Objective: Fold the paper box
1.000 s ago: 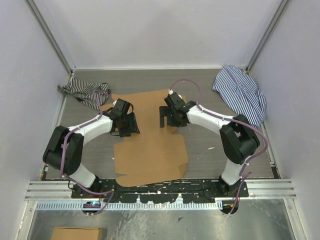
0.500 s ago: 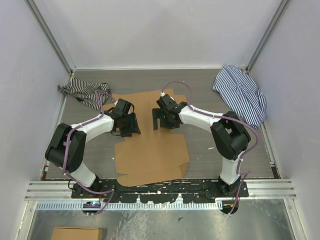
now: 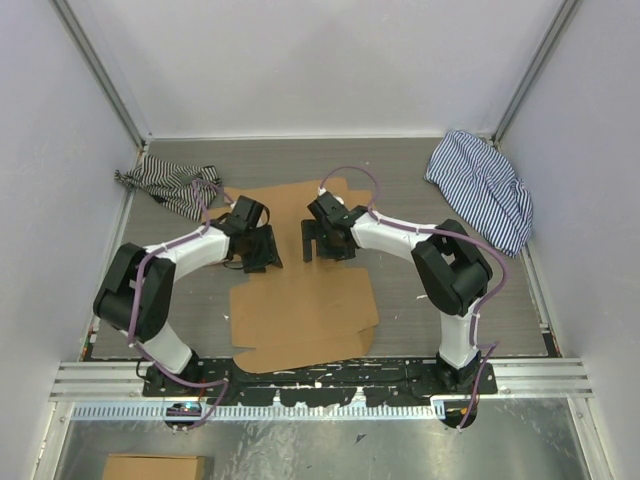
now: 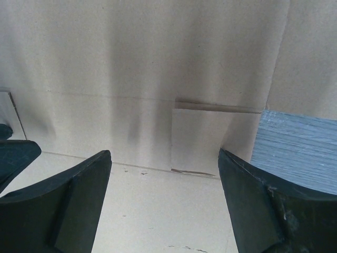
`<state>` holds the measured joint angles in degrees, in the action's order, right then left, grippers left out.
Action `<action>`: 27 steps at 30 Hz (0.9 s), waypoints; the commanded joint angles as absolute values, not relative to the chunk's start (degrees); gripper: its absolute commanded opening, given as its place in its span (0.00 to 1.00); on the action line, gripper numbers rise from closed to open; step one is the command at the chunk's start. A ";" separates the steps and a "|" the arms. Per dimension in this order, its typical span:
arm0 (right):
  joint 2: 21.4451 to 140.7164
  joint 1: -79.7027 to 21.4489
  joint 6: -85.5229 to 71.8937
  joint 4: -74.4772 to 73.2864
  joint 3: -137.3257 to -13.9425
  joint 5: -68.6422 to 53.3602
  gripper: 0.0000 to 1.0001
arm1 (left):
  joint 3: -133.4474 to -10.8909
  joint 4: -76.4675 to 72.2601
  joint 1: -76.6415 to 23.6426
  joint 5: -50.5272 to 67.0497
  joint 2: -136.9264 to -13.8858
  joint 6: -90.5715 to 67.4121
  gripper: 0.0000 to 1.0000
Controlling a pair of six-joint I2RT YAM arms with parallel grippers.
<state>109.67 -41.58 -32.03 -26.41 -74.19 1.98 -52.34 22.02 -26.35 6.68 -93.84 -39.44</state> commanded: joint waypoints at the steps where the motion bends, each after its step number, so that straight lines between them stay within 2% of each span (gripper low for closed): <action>1: 110.77 -41.92 -33.64 -27.08 -74.52 3.71 0.87 | -54.14 21.43 -27.53 10.45 -97.95 -39.14 0.55; 12: 106.02 -41.92 -34.49 -28.88 -67.91 6.34 0.87 | -57.53 22.68 -32.79 9.89 -100.63 -38.92 0.54; 24: 88.84 -41.62 -36.32 -36.01 -64.03 17.51 0.88 | -60.82 25.13 -37.93 9.74 -97.05 -40.34 0.54; 27: 85.19 -39.83 -35.73 -37.45 -65.83 18.77 0.89 | -62.33 26.78 -37.97 8.70 -93.44 -40.46 0.58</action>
<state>91.98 -41.36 -34.89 -34.96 -63.09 13.13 -58.92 24.36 -37.87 9.39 -98.56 -39.75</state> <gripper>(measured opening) 0.883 0.557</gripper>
